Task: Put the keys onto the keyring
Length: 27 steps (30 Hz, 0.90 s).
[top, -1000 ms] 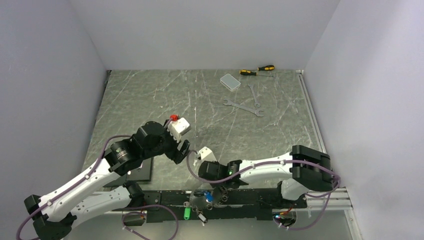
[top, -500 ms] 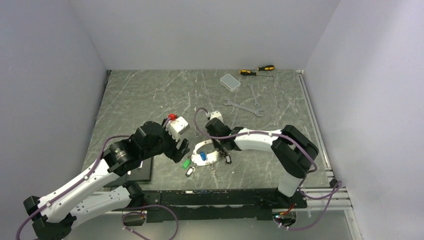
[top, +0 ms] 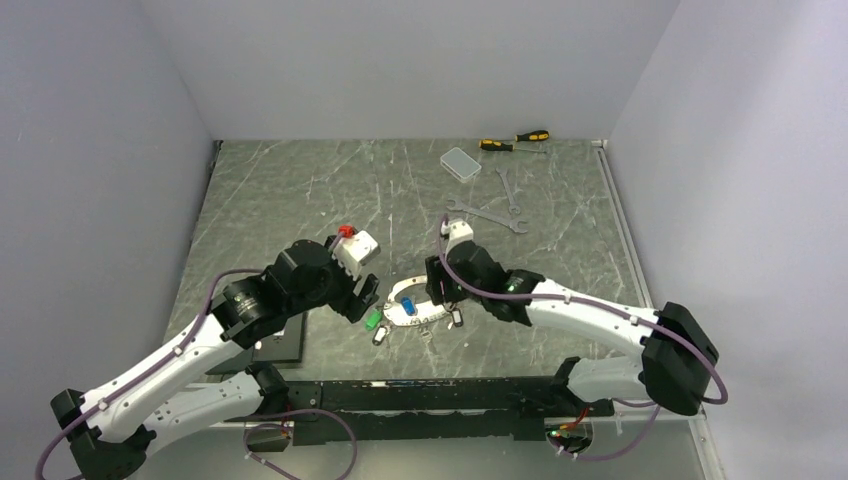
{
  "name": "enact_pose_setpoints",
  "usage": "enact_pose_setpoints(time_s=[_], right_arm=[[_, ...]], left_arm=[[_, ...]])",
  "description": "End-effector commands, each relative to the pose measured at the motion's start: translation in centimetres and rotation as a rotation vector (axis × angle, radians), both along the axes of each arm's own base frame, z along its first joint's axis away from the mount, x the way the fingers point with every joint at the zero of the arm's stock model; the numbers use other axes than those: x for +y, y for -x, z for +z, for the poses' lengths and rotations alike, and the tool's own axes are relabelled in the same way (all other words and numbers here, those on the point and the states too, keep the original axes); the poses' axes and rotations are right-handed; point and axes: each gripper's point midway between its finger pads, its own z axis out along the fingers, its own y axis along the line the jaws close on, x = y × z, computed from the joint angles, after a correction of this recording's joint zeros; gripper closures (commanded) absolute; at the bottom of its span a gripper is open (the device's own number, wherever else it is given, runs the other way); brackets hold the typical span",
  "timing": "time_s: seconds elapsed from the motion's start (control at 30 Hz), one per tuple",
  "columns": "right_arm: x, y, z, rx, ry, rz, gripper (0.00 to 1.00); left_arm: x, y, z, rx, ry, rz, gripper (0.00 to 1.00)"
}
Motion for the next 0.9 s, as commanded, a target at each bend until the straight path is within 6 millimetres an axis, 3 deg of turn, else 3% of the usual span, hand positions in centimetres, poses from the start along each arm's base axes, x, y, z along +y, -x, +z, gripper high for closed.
enact_pose_setpoints(time_s=[0.0,0.23,0.47,0.57,0.73,0.87], right_arm=[[1.3,4.3,-2.5,0.114,-0.023,0.029,0.38],[2.9,6.1,-6.6,0.188,0.072,-0.007,0.4],[3.0,5.8,-9.3,0.183,0.179,-0.038,0.49],[3.0,5.9,-10.1,0.187,0.204,-0.033,0.57],[2.4,6.6,-10.9,0.196,0.267,-0.011,0.84],[1.0,7.5,-11.0,0.211,0.288,0.009,0.87]], left_arm=[[0.1,-0.1,1.1,-0.02,0.028,0.005,0.22],[0.3,-0.1,1.3,-0.024,0.035,0.009,0.22],[0.4,0.0,1.5,-0.03,0.041,0.011,0.22],[0.3,0.1,1.5,-0.03,0.045,0.007,0.22],[0.4,0.0,1.5,-0.029,0.04,0.008,0.22],[0.3,0.1,1.4,-0.027,0.041,0.004,0.22]])
